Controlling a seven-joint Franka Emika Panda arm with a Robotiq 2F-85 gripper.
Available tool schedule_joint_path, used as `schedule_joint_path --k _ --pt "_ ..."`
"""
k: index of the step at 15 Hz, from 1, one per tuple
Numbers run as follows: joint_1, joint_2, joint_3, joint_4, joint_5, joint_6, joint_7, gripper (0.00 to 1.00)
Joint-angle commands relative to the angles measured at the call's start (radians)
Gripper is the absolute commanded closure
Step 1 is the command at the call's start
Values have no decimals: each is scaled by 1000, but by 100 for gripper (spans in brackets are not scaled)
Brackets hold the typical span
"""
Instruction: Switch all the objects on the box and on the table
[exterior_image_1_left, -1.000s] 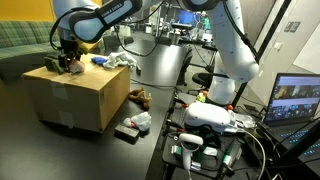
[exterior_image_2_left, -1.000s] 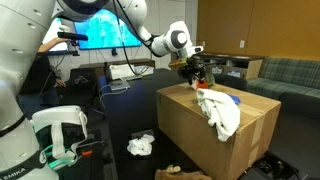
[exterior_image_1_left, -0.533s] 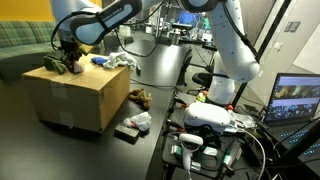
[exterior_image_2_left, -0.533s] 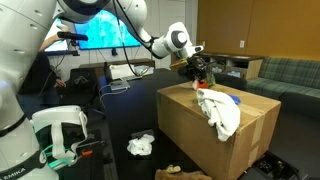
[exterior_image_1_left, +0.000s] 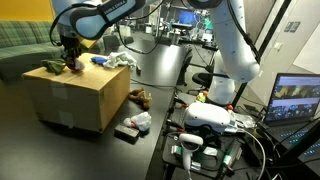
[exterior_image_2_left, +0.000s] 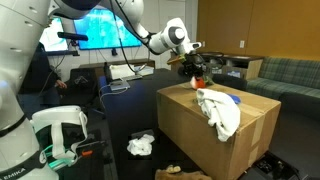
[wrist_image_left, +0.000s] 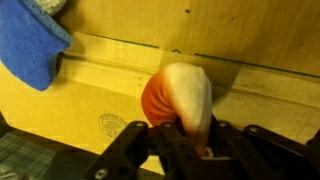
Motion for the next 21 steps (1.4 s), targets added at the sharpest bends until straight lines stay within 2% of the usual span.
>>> schedule_joint_path --k 1,8,12,17,21 --pt "-47 -162 46 -139 56 -27 -86 89" --pt "-102 -467 111 -448 182 -108 -183 89" --pt "-102 -622 140 -640 248 -137 -227 89" --pt "-45 -768 211 -842 358 -130 -293 89" --pt "53 -762 307 -926 439 -28 -330 89"
